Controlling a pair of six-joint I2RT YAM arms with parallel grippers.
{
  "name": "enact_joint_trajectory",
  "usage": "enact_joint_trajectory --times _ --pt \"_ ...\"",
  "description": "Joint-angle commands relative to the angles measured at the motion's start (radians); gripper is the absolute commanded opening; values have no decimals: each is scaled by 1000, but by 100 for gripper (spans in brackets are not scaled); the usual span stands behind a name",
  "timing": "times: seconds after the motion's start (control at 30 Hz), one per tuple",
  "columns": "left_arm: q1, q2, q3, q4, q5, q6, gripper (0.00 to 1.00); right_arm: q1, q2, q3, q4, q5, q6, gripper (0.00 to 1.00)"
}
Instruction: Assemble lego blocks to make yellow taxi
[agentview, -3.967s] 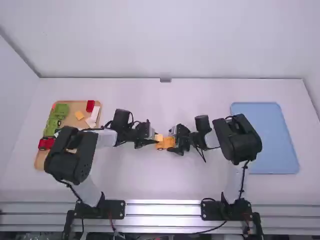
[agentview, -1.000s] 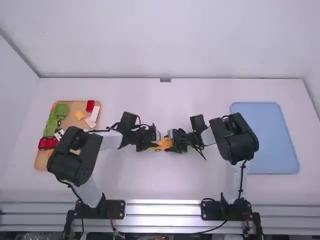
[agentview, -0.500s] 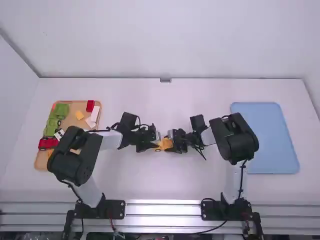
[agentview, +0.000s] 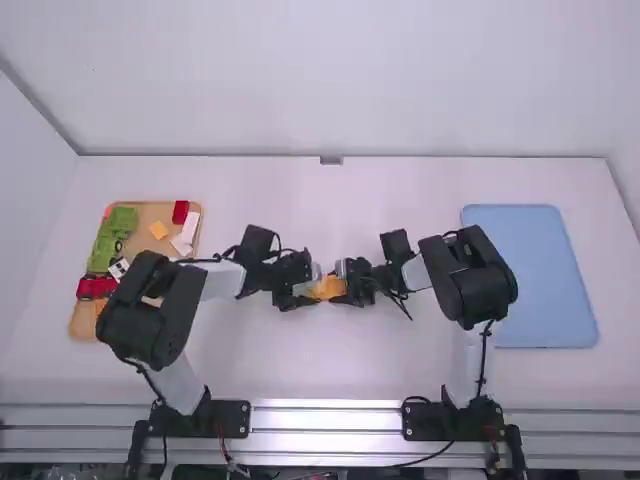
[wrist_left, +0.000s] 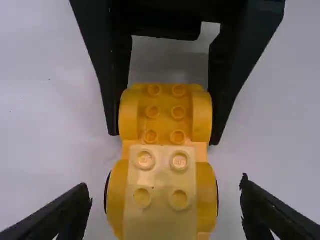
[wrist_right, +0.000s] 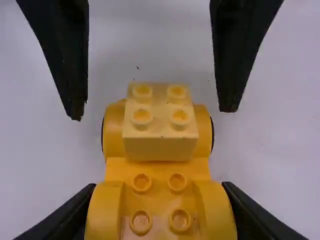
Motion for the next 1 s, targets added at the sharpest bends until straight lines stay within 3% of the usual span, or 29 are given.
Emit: enact_joint_trajectory --times 0.0,0.2,0.23,0.3,0.33,0.37,0.97 --pt "2 -30 21 -28 42 7 79 3 15 2 -8 47 2 51" --pt "8 -157 51 -97 38 8 77 3 15 2 -8 47 2 51" --pt "8 -165 51 -97 37 7 70 3 15 2 -8 47 3 51" --pt "1 -164 45 -96 37 8 14 3 15 2 -8 47 3 51" --pt "1 -164 43 -96 35 8 5 3 15 2 -8 47 3 51" --pt "3 -157 34 -97 23 6 2 3 15 2 -8 47 2 51" --pt "-9 72 18 -140 -60 2 2 3 15 2 -7 47 2 51"
